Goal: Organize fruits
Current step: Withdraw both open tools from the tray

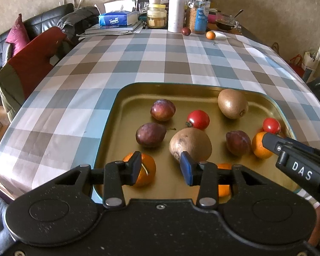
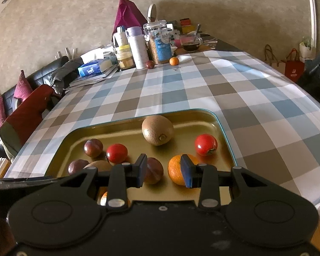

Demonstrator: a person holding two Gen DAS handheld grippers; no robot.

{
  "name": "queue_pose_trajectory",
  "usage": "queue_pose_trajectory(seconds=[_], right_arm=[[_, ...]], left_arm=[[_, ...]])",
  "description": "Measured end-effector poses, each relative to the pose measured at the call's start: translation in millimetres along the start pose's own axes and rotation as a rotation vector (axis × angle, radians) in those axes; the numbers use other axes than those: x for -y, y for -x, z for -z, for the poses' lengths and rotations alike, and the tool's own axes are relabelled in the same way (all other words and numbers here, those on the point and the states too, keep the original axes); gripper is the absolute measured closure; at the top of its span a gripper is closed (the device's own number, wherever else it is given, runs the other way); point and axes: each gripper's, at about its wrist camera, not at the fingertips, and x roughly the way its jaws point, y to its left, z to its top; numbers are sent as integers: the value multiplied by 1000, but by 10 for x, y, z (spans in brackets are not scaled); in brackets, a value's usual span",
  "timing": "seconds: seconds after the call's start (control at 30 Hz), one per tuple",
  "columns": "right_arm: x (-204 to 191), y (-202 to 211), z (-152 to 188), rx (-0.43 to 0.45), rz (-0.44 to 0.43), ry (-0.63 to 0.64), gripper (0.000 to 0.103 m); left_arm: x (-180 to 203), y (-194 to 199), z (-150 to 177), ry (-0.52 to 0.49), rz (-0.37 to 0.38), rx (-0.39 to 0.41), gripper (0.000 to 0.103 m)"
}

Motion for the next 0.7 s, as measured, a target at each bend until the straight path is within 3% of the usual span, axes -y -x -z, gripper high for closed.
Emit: queue_pose_trajectory(seconds=[0.7], right_arm=[[8, 110, 135, -31, 41, -12, 65]], left_arm=[[-38, 100, 178, 14, -21, 18, 53]])
